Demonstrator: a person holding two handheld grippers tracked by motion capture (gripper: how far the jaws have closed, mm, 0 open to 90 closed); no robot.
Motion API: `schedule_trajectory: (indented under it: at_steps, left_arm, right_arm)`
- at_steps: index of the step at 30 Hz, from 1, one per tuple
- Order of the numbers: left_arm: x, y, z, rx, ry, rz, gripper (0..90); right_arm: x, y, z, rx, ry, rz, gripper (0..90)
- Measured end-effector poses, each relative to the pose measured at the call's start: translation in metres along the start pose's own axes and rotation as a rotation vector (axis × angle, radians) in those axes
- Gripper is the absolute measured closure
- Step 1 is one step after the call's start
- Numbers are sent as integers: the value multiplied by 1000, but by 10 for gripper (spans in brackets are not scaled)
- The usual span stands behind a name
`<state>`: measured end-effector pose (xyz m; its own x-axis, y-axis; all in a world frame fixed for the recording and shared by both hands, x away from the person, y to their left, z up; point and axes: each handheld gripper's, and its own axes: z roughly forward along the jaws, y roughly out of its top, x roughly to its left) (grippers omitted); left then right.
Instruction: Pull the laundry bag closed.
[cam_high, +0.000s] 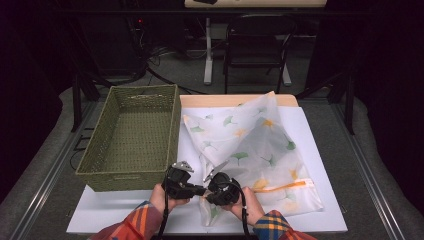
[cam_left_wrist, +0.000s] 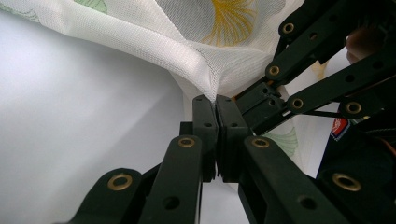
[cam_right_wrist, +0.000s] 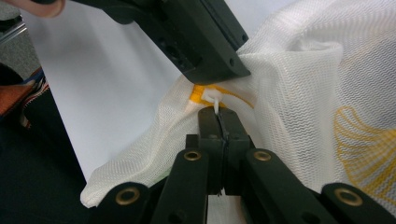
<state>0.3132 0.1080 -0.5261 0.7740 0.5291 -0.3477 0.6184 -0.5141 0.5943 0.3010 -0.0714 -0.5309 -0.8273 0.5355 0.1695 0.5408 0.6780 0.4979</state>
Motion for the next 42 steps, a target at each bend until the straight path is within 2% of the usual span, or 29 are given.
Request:
schedule_trajectory:
  at_steps: [2, 3, 4, 6, 13, 21, 28, 30, 42]
  left_arm:
    - [0, 0, -1, -6, -1, 2, 888]
    - [0, 0, -1, -7, -16, 3, 889]
    - [-1, 0, -1, -10, -2, 2, 889]
    - [-2, 1, -2, -16, -11, 5, 889]
    - [-3, 1, -4, -22, -2, 13, 890]
    - [-3, 1, -6, -26, 6, 18, 891]
    - [-2, 1, -8, -19, 6, 28, 891]
    - [-1, 1, -9, -18, 20, 25, 891]
    - [5, -1, -12, -25, 19, 7, 891]
  right_arm:
    - [0, 0, 0, 0, -4, 2, 900]
    - [0, 0, -1, -3, -4, 3, 900]
    - [0, 0, -1, -2, -5, 6, 900]
    - [-1, -1, -2, -6, -6, 6, 900]
    - [-4, -2, -5, -16, -5, 17, 900]
    - [-13, -5, -9, -28, -31, 55, 900]
    - [-17, -7, -10, -42, -45, 61, 900]
    - [-20, -9, -9, -42, -49, 73, 900]
    - [-34, -18, -20, -45, -84, 107, 900]
